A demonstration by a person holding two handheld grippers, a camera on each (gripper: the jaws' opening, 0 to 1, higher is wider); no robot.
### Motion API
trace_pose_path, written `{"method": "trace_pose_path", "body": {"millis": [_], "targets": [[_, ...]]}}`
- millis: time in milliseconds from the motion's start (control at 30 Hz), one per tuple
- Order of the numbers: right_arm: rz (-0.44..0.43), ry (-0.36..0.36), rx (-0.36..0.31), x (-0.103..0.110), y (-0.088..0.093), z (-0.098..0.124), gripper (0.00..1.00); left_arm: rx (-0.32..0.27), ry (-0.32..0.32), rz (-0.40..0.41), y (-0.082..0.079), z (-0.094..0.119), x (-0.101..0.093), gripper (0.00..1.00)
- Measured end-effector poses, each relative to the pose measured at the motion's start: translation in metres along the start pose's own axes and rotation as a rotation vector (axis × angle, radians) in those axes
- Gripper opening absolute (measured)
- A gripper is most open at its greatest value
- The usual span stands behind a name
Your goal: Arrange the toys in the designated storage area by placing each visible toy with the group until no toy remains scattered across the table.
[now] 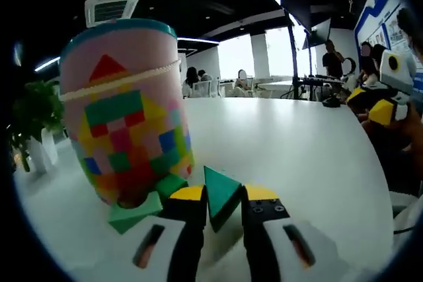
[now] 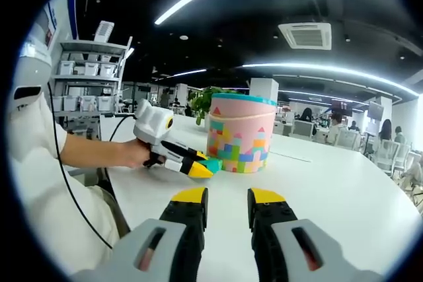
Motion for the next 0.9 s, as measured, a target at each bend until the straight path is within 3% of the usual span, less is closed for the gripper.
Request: {"method": "trace_pose_path", "body": {"millis": [333, 533, 667, 900], "targets": [[0.008, 0.0, -0.005, 0.0, -0.003, -0.001, 0.24, -0.125, 0.029, 0.031, -0.032, 0.022, -0.003, 0.2], [0.007, -0.01, 0.008, 0.003, 0.001, -0.002, 0.24, -0.179, 0.045, 0.05, -0.057, 0.026, 0.017, 0.2], [0.0, -0.005, 0.004, 0.001, 0.002, 0.0, 0.24, -0.214, 0.047, 0.039, -0.083, 0.035, 0.028, 0.2], [0.004, 0.019, -0.01, -0.006, -0.004, 0.007, 0.24, -0.222, 0.074, 0.063, -0.101, 0.045, 0.039, 0.2]]}}
Point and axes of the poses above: the point that each gripper's makers call its tool centre point, and the gripper's own axes: z roughly backward along the fingers, x roughly to its left, y roughly out of its underside, the point moved 5 cm from there along z, roughly backward along the fingers, and after that the axes turned 3 degrees about -x, right-handed, at the moved point
